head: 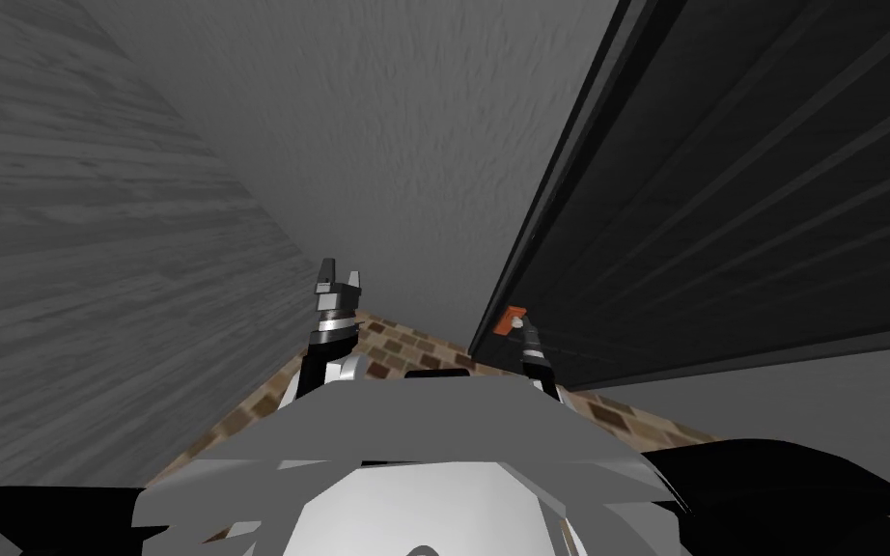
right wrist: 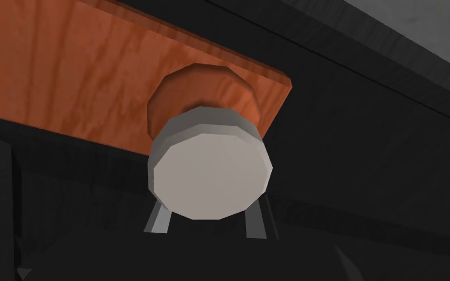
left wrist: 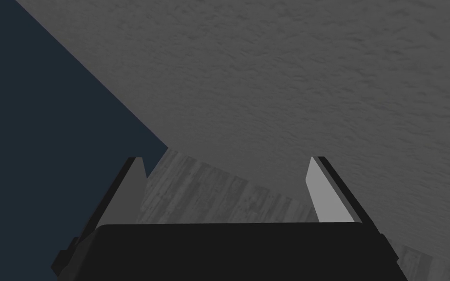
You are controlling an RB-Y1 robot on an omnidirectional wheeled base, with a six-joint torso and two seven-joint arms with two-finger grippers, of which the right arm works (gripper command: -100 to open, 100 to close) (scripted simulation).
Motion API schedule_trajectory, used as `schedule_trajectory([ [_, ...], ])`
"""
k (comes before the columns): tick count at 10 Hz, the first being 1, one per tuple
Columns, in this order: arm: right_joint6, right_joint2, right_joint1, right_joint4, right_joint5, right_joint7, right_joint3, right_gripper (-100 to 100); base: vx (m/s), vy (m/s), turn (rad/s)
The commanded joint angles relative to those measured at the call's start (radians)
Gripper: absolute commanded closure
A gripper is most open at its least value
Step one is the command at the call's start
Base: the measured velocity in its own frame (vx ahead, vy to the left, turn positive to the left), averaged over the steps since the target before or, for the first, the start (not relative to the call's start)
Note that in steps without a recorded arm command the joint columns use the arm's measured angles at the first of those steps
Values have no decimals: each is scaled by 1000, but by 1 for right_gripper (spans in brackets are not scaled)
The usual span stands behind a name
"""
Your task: Pull the door open
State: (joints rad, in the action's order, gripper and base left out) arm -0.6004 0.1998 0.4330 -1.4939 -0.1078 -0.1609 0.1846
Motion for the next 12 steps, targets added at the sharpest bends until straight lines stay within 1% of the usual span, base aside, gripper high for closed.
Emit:
schedule_trajectory([
  [1,-1,13,-25,-2,-50,50,-25,100,-90,-17,93],
  [2,-1,13,-25,-2,-56,57,-25,100,-66,-20,43],
  [4,4,29,-50,14,-127,117,-47,100,-74,-18,63],
  [5,4,29,-50,14,-134,126,-47,100,-63,-21,24],
  [7,9,46,-75,31,-203,184,-70,100,-73,-17,84],
  [8,9,46,-75,31,-211,195,-70,100,-67,-17,36],
  [9,11,55,-87,39,-250,229,-81,100,-58,-4,72],
  [11,16,71,-112,55,-315,287,-103,100,-99,-21,83],
  [12,16,71,-112,55,-327,297,-103,100,-73,-26,76],
])
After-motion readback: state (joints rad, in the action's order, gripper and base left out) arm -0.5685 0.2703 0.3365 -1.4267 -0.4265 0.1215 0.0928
